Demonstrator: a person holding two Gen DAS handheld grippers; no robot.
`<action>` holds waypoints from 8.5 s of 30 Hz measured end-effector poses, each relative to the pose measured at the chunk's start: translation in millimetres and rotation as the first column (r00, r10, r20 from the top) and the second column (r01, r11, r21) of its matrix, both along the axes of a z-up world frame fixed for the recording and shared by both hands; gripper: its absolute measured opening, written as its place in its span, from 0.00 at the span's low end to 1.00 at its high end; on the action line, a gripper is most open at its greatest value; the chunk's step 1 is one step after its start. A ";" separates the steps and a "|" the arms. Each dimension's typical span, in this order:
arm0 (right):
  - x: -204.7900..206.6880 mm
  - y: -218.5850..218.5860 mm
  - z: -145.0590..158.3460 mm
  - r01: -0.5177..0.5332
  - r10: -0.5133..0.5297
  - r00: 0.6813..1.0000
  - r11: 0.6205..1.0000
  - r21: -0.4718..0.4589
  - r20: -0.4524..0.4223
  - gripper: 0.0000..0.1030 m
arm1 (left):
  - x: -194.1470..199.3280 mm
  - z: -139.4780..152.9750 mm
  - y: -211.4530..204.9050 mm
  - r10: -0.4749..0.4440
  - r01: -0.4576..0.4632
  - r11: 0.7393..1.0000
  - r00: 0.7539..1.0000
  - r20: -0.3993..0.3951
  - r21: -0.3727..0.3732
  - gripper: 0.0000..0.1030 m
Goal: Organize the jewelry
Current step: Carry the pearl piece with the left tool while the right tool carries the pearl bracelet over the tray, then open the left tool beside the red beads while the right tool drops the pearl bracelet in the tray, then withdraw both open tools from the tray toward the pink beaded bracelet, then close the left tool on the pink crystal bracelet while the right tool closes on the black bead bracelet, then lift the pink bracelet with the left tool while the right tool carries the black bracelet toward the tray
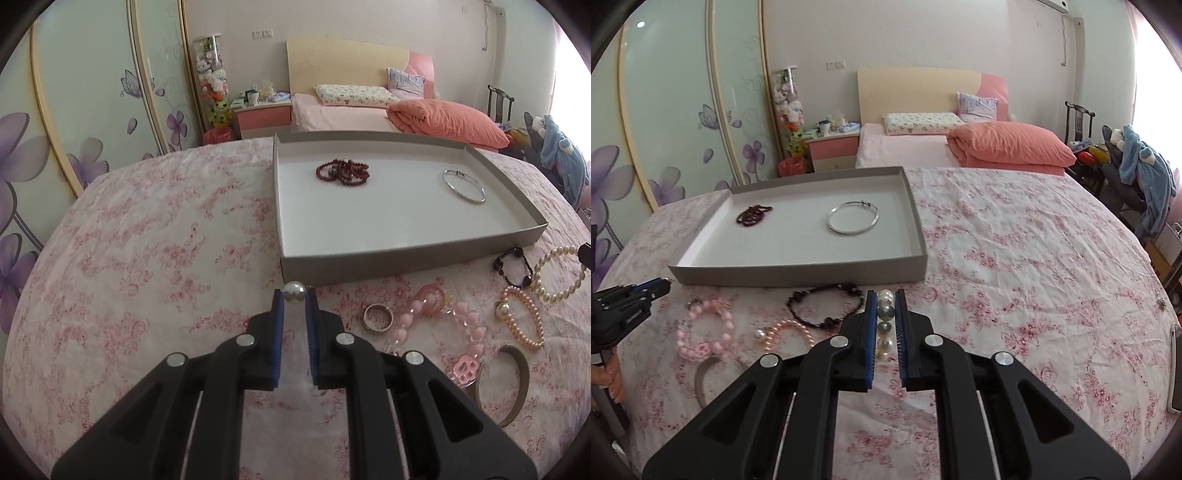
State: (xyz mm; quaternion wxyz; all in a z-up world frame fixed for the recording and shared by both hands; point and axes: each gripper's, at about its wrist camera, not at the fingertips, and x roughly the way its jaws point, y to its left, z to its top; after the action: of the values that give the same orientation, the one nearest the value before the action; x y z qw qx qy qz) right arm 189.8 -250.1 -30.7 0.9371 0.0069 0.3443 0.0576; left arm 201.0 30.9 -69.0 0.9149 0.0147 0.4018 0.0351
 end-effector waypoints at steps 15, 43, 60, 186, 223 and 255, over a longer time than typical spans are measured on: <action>-15.2 13.0 28.8 -0.034 0.030 0.994 0.999 0.032 0.103 0.10 | -16.0 33.2 -9.0 0.000 0.001 1.000 0.993 0.114 -0.010 0.12; -8.1 42.8 76.5 -0.088 0.084 0.946 0.996 0.000 0.315 0.10 | -16.1 86.8 -28.8 0.013 -0.021 1.000 0.951 0.310 0.023 0.12; 51.3 52.2 78.0 -0.073 0.057 0.938 0.997 0.032 0.341 0.10 | 47.8 88.5 -40.2 -0.006 -0.008 0.999 0.944 0.331 0.041 0.12; 5.5 -18.3 -45.8 0.118 -0.117 0.978 0.993 -0.008 -0.175 0.04 | 3.9 -19.7 -32.2 -0.046 0.043 0.998 0.997 -0.068 -0.046 0.19; -23.7 22.6 27.7 -0.063 0.050 0.990 0.993 0.096 0.132 0.04 | -42.3 54.4 -39.4 -0.175 0.215 0.948 0.968 0.179 -0.233 0.18; -45.6 43.3 66.3 -0.114 0.086 0.947 0.991 0.072 0.310 0.04 | -65.2 95.0 -31.0 -0.051 0.095 0.988 0.943 0.328 -0.120 0.18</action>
State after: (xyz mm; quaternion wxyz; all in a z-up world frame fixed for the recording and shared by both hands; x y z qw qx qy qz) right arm 144.2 -206.8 35.7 0.9737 0.0219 0.1920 0.1206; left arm 135.8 -0.1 26.1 0.9681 -0.0378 0.2467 -0.0239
